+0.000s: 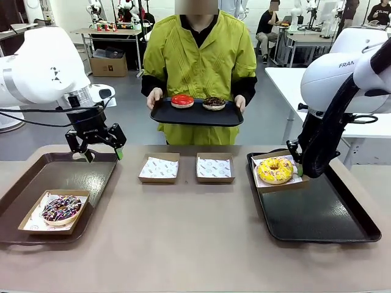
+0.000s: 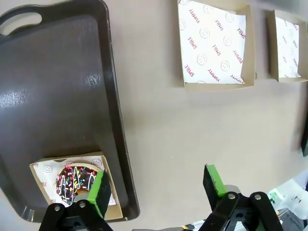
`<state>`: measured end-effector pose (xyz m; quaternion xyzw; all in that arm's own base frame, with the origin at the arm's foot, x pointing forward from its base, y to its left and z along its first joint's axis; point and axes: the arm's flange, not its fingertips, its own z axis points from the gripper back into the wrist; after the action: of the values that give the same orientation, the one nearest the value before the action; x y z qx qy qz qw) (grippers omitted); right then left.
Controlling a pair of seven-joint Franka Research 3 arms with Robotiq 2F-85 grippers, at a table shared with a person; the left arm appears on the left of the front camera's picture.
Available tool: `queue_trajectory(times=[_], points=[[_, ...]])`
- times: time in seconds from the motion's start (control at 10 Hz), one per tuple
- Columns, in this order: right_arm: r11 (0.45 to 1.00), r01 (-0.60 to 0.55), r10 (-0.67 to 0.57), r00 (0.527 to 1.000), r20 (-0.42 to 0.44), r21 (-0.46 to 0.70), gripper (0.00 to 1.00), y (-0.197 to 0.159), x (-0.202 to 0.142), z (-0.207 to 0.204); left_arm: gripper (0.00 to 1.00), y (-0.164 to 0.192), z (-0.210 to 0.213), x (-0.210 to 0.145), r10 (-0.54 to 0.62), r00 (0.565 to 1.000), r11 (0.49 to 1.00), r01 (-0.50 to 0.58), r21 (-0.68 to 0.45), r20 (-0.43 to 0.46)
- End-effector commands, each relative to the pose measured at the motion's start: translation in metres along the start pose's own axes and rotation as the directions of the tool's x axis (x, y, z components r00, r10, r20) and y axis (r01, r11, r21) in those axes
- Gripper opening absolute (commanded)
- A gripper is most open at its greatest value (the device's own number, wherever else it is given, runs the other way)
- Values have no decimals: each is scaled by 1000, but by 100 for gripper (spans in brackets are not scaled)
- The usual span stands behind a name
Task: Individually package the donuts and arrange them on the tray.
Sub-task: Place the picked Paper togo box on the Handle tray while simultaneously picking up another Paper togo box from the table with the other hand.
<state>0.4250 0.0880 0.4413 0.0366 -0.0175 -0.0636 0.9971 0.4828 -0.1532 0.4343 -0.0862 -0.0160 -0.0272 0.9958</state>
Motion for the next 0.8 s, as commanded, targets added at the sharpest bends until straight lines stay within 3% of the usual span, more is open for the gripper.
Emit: queue_trajectory(times=[0.0, 0.5, 0.7], points=[[1000, 1, -1, 1000, 0, -15, 1, -1, 1, 3, 100, 2, 6, -2, 3, 1000, 1000, -3, -9, -18], [1000, 0, 0, 1000, 0, 0, 1, 0, 0, 0, 100, 3, 1, 0, 5, 1000, 1000, -5, 0, -11], [998, -58, 59, 998, 18, -36, 1, -12, -11, -7, 100, -22, 6, 19, 9, 1000, 999, -10, 44, 26]])
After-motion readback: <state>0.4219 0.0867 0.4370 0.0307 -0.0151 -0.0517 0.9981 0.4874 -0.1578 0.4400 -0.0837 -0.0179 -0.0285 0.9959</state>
